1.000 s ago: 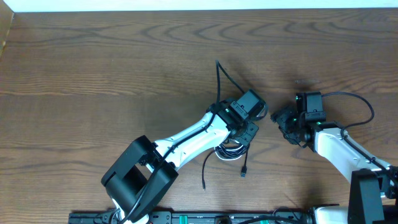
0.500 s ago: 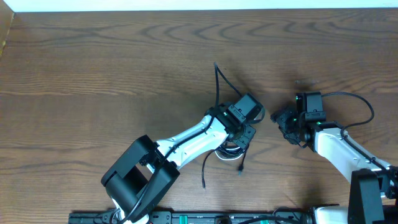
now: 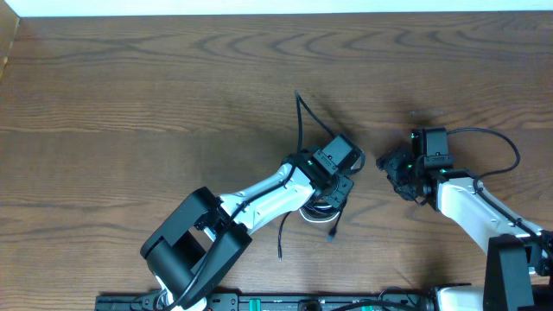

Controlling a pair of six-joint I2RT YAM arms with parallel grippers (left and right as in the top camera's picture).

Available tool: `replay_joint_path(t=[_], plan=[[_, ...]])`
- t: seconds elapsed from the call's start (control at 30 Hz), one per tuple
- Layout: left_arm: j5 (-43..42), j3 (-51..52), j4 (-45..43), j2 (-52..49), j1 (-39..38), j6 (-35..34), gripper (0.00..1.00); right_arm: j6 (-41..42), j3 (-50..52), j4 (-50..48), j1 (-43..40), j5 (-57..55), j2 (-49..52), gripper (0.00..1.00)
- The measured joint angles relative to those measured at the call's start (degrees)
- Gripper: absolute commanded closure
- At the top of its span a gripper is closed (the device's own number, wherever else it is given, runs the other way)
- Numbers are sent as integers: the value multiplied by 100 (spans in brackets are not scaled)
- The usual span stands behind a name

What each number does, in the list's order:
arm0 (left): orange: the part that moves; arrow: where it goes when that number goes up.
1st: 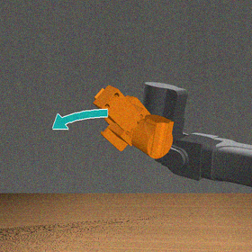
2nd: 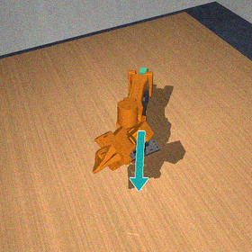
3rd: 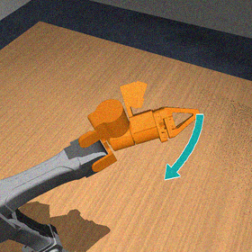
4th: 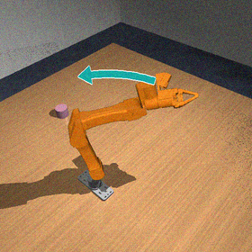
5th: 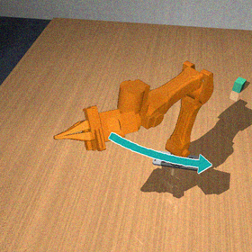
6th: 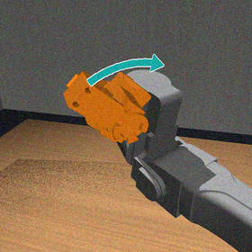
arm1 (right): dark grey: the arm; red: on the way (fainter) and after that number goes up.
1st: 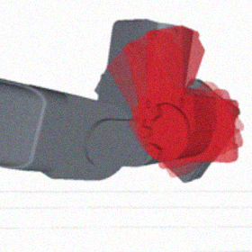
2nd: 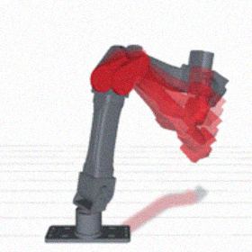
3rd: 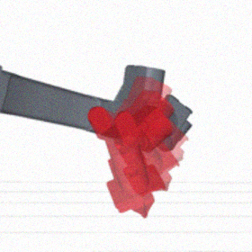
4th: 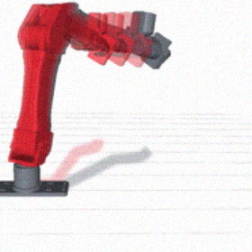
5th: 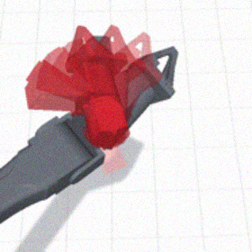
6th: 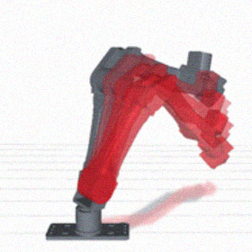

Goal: Untangle cables

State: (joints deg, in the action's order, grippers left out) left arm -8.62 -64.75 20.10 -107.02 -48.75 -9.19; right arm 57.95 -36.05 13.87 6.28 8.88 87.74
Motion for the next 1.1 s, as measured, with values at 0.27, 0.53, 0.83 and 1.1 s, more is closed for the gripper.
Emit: replay_joint_path(t=[0.27, 0.53, 0.83, 1.1], plan=[[0, 44, -109, 0, 0, -2, 75, 0, 0, 2, 0, -2, 0, 38], [0, 55, -136, 0, 0, -2, 75, 0, 2, 4, 0, -9, 0, 39], [0, 55, -140, 0, 0, -2, 75, 0, 2, 2, 0, -9, 0, 38], [0, 284, -570, 0, 0, -2, 75, 0, 2, 2, 0, -7, 0, 38]])
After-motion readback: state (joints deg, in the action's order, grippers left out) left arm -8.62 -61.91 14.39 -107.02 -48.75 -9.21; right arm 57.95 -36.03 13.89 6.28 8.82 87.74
